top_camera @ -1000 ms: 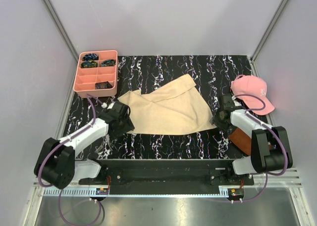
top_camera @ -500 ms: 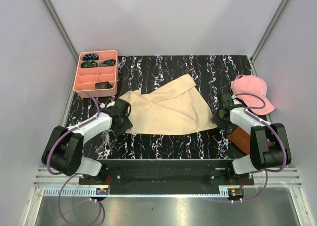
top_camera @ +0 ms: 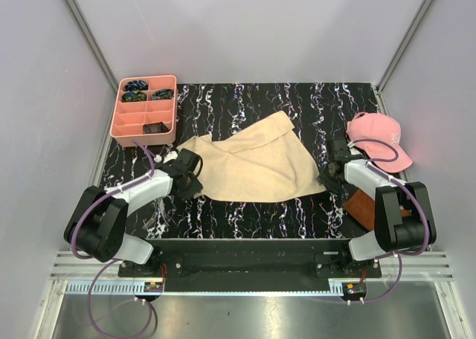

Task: Fold the napkin into a case and place the utensils inside
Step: Pick up the crumpled napkin from the center of the board.

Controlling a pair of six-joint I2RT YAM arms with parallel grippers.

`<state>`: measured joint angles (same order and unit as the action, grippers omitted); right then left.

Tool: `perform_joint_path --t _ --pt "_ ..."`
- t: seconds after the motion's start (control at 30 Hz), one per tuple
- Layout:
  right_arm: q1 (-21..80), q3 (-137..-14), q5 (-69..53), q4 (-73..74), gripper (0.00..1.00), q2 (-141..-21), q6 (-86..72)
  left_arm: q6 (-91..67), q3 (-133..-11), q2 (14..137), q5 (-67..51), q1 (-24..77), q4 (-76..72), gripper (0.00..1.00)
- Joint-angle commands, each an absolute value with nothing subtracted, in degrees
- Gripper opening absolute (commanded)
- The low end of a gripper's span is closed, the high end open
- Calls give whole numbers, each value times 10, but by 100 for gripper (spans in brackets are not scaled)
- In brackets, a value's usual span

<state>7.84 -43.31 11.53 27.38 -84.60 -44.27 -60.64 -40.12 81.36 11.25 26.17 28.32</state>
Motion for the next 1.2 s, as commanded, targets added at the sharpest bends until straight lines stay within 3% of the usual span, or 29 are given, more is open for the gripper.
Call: perform_joint_path --t 0.0,0.1,0.2,0.27,0.4,0.63,0.77,0.97,1.17 --pt "78 -430 121 289 43 -851 -451 -628 -365 855 120 273 296 38" --pt "77 -430 117 291 41 -849 -448 -627 -354 855 121 277 285 29" --pt "78 -429 101 286 19 -853 -449 -616 -353 842 132 277 267 11" --pt "77 -426 95 280 16 -853 -453 -602 -357 823 134 277 267 1" --pt "78 -421 99 272 0 -838 -453 -575 -355 774 149 281 261 0" --pt "78 -422 83 253 0 -744 -408 -482 -395 693 127 290 248 0" --pt "78 -444 65 269 0 -561 -371 -406 -451 597 121 294 250 0" --pt "78 -554 62 330 0 -363 -309 -336 -552 454 43 295 241 0" --pt "78 -706 15 353 0 -280 -245 -317 -655 354 -96 296 220 0"
